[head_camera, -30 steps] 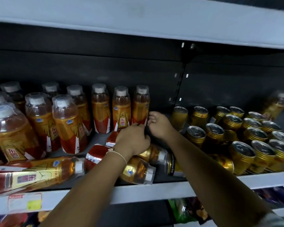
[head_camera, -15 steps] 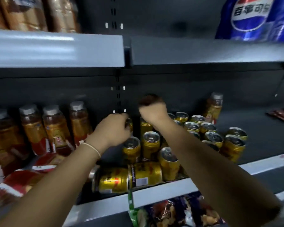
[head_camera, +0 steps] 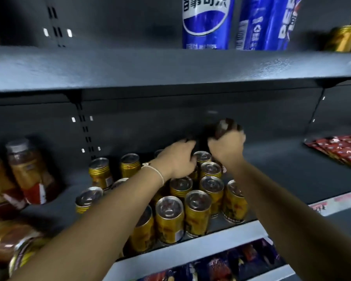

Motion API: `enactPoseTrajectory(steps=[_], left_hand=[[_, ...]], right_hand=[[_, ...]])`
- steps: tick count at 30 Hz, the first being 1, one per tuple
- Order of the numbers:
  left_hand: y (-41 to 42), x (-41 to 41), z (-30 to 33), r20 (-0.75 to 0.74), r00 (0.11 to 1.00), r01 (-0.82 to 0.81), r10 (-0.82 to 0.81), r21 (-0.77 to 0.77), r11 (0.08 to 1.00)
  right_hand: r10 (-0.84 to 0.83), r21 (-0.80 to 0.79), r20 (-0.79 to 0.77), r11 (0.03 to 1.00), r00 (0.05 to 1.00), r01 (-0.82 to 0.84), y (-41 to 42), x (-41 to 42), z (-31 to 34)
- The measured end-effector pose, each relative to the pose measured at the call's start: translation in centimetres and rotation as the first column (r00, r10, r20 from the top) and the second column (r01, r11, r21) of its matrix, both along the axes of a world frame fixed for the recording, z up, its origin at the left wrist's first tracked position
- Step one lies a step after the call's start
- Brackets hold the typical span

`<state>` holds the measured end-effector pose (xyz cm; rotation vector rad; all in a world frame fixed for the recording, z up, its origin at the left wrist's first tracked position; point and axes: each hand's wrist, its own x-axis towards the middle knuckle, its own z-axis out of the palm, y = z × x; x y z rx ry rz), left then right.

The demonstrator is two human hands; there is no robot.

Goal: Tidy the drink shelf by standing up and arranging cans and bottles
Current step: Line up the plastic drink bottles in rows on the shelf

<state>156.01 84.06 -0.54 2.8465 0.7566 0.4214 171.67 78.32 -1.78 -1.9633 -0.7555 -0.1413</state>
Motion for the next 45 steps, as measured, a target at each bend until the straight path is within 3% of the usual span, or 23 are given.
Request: enactPoseTrajectory(steps=[5, 15, 20, 25, 31, 37, 45], left_hand=[[-0.1, 3.8, -0.8, -0.027, 1.0, 0.0, 0.0, -0.008, 1.0], [0.2, 4.7, -1.4, -0.05, 0.998, -0.043, 0.041, -0.041, 0.998], [0.2, 3.6, -1.5, -0.026, 0.998, -0.056, 0.054, -0.075, 0.996], [0.3, 1.9, -0.8, 0.008, 0.998, -0.066, 0.068, -0.11, 0.992], [0.2, -0.5, 0.2, 0.097, 0.991, -0.075, 0.094, -0.189, 0.979], [0.4, -4.1, 1.4, 0.15, 0.981, -0.081, 0.125, -0.272, 0.959], [-0.3, -10.8, 2.0, 0.28, 0.949, 0.012, 0.146, -0.493, 0.87]], right_hand=[[-0.014, 0.01, -0.102, 1.0, 0.995, 0.015, 0.0, 3.0, -1.2], [0.1, -0.161, -0.227, 0.977, 0.969, -0.139, 1.1, 6.8, -2.4], [0.114, -0.08, -0.264, 0.987, 0.958, -0.14, 0.8, 7.1, -2.3], [0.152, 0.067, -0.136, 0.987, 0.979, -0.144, 0.1, 5.8, -0.5], [0.173, 0.097, 0.064, 0.979, 0.983, -0.178, 0.3, 3.0, 3.5], [0.254, 0.247, -0.128, 0.944, 0.959, -0.217, 0.9, -2.0, 4.9], [0.452, 0.367, -0.383, 0.875, 0.806, -0.316, 2.3, -11.4, 5.3]])
